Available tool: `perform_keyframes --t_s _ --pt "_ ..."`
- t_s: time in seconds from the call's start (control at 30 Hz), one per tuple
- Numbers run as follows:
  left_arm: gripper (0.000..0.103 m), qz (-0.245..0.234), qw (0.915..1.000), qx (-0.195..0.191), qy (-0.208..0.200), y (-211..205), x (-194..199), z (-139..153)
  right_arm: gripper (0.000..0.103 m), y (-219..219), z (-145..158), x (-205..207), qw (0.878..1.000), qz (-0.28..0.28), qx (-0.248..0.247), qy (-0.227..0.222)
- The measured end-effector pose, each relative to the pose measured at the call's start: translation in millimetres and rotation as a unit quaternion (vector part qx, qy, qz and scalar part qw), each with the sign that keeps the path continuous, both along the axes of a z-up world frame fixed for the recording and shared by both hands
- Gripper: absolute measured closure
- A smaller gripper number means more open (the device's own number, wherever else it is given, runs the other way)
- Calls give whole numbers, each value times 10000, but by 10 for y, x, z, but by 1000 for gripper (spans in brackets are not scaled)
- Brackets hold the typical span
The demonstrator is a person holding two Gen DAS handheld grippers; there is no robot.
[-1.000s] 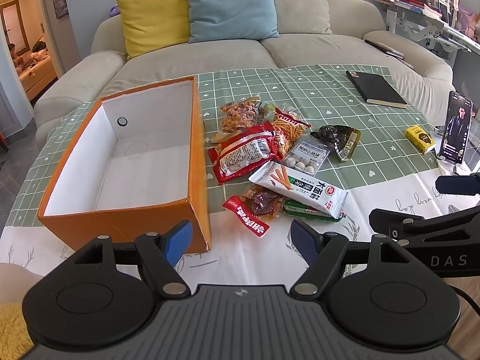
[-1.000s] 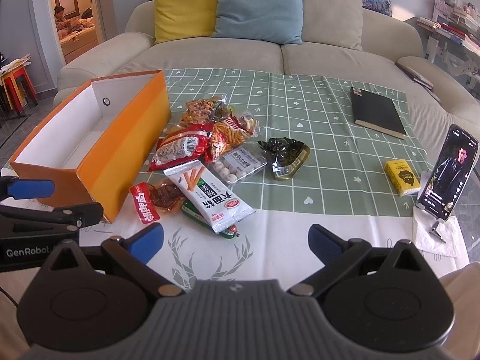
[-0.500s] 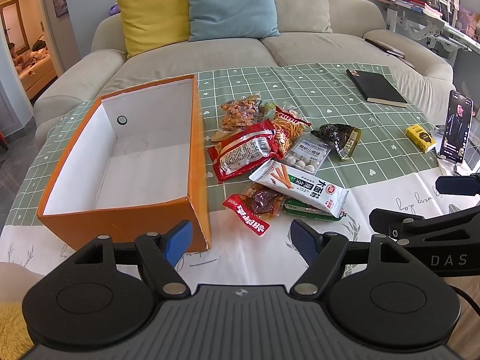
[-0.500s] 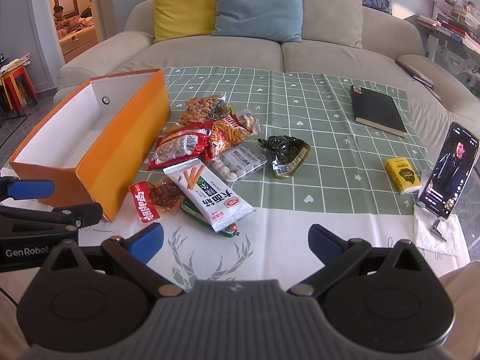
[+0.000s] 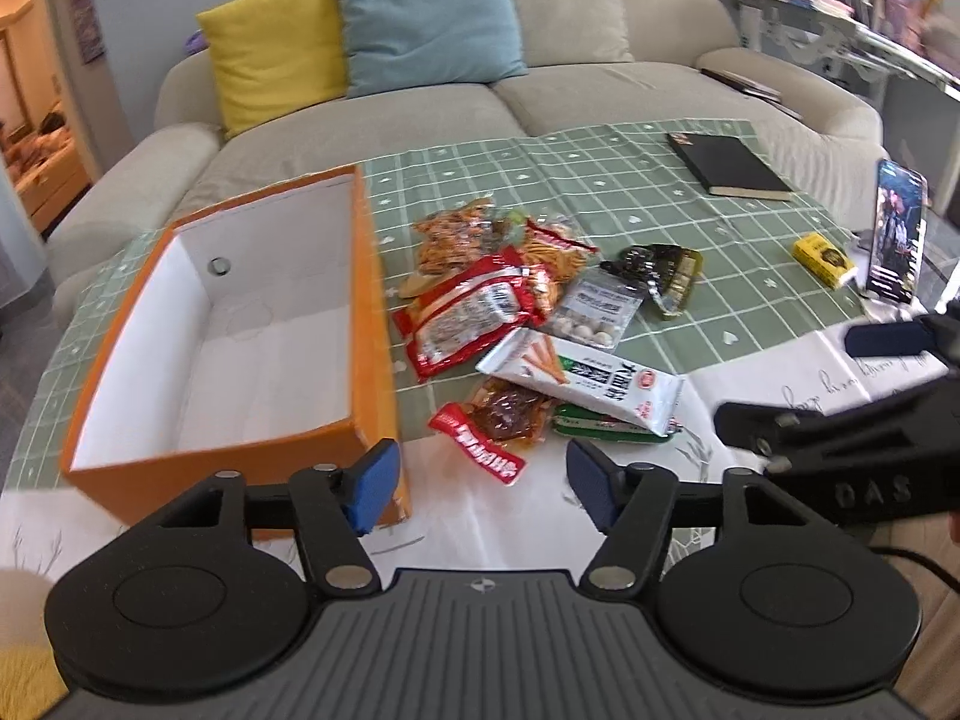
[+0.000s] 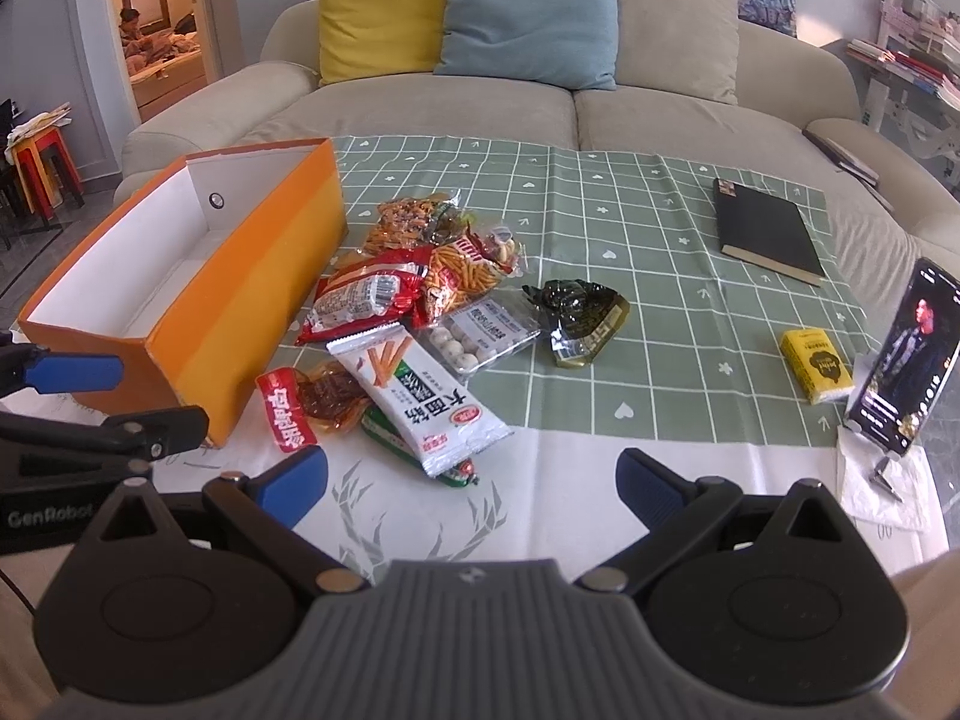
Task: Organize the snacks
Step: 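Grasp the green sausage stick with the left tool while the right tool grasps the white breadstick packet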
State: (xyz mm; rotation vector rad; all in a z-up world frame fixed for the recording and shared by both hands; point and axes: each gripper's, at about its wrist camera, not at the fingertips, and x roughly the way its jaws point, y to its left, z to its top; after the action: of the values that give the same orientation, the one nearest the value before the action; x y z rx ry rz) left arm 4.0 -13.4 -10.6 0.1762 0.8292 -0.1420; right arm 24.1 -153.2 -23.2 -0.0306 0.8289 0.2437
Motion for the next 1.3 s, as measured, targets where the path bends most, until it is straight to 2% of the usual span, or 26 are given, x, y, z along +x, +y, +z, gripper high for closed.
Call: perform_keyframes --t_s 0.1,0.17,0.33,0.43,0.6,0.8,1.0,1.23,1.3 --pt "39 -311 9990 -291 123 -16 59 -39 20 -16 -61 131 9999 126 38 35" --pt "42 -496 9980 -341 188 -48 108 -80 27 -15 -124 221 9995 299 75 75" --pt "43 -831 9962 98 248 -165 288 -207 36 24 -336 486 9949 966 203 226" --pt "43 -1018 9934 425 325 -213 415 -249 36 48 -449 683 9917 1212 252 340" --pt "43 -1135 9868 911 716 -269 686 -349 36 152 -642 1025 9854 1514 322 713" --pt "43 -1390 9730 1455 1127 -365 932 -527 35 237 -851 1227 9790 1793 390 890" --pt "43 -1489 9656 1370 1632 -401 1159 -655 34 205 -946 1306 9746 1855 727 1021" --pt "43 -1582 9602 1414 1815 -395 1299 -688 35 144 -978 1353 9747 1649 955 1170" --pt "43 -1510 9613 1360 1863 -372 1335 -687 40 159 -972 1334 9741 1729 912 1136"
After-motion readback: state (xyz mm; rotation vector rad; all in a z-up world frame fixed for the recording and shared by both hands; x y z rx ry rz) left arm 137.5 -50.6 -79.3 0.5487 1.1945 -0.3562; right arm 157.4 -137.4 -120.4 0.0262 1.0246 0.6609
